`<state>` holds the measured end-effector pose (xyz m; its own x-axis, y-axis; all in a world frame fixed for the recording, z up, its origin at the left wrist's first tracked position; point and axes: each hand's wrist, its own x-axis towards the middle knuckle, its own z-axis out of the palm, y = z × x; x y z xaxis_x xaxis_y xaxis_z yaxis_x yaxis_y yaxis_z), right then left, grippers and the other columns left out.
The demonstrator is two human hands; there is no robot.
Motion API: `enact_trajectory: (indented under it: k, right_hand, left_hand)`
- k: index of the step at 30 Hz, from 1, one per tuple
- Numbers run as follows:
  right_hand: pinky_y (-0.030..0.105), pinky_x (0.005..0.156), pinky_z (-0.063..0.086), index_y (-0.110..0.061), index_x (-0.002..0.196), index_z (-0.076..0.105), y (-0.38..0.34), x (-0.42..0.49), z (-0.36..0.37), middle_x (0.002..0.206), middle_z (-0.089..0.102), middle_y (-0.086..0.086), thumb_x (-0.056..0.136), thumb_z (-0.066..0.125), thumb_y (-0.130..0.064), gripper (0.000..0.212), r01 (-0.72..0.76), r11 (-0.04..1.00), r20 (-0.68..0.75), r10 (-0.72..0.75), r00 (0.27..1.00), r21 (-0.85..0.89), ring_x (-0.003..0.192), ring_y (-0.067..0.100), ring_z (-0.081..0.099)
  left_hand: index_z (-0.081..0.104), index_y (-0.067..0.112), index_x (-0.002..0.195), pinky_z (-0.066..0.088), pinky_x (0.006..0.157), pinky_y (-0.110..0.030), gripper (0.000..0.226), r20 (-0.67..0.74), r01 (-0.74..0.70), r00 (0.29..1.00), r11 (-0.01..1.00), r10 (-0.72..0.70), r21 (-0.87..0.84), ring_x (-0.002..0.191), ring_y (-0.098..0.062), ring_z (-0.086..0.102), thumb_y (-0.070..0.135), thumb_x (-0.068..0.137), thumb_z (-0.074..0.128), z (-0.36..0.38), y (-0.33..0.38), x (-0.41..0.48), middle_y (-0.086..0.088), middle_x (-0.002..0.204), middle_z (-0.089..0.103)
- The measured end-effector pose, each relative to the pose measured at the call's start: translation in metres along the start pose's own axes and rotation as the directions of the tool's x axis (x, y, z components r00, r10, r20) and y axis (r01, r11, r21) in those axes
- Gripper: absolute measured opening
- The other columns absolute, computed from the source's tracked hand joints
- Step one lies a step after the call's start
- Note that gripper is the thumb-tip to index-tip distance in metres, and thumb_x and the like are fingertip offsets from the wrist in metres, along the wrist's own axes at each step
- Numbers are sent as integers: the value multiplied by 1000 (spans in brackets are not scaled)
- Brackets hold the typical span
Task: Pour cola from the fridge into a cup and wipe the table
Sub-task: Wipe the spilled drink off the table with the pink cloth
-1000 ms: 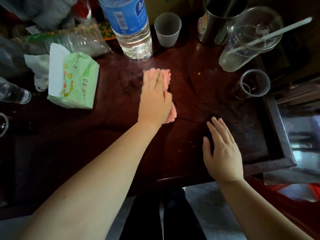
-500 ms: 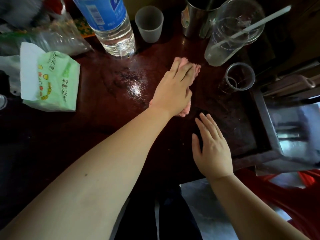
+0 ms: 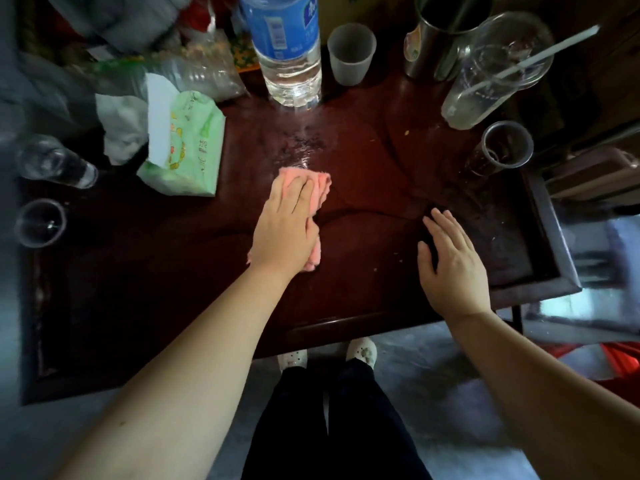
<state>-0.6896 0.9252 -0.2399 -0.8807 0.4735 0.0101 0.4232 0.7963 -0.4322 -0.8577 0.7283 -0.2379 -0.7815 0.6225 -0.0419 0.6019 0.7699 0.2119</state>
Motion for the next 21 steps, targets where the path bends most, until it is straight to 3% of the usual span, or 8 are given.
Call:
enact_trajectory:
  k: [2, 6, 10, 14, 21]
  right_hand:
    - [29, 112, 24, -6, 135, 49, -1, -1, 0, 147, 43, 8, 96, 47, -22, 42, -2, 1000, 12, 2, 1000, -20, 142, 19, 29]
    - [44, 114, 29, -5, 138, 44, -11, -6, -2, 149, 39, 11, 97, 46, -23, 45, 1, 996, 52, 4, 999, -89, 142, 24, 27]
    - [36, 113, 24, -2, 136, 46, -48, -28, -1, 143, 46, 16, 96, 47, -21, 45, -16, 999, -2, 15, 1000, -38, 137, 30, 35]
    - [38, 113, 25, 0, 135, 47, -99, -54, 19, 140, 47, 18, 93, 45, -26, 49, 13, 1000, 78, -14, 997, 9, 135, 33, 38]
    - [35, 117, 19, -5, 141, 39, -180, -76, 57, 147, 39, 14, 95, 50, -26, 52, 131, 991, 199, -136, 971, 38, 141, 29, 28]
  left_hand:
    - [40, 6, 142, 36, 106, -41, 58, 9, 25, 1000, 999, -25, -20, 138, -33, 28, 13, 84, 48, -4, -5, -16, -8, 145, 42]
    - [45, 3, 138, 40, 101, -40, 62, 44, -3, 999, 1000, 3, 11, 136, -35, 33, 7, 79, 60, -10, -20, -44, -10, 140, 48]
    - [49, 2, 134, 44, 97, -40, 61, 81, -4, 997, 1000, 2, 31, 135, -37, 36, 5, 75, 61, -16, -44, -73, -12, 137, 50]
    - [48, 2, 135, 46, 93, -43, 66, 111, 87, 989, 994, -94, 70, 134, -40, 36, 3, 71, 64, -25, -77, -106, -13, 137, 49]
    - [28, 7, 148, 25, 113, -44, 67, 99, 267, 953, 946, -288, 186, 144, -36, 15, 11, 87, 57, -46, -152, -167, -10, 154, 31]
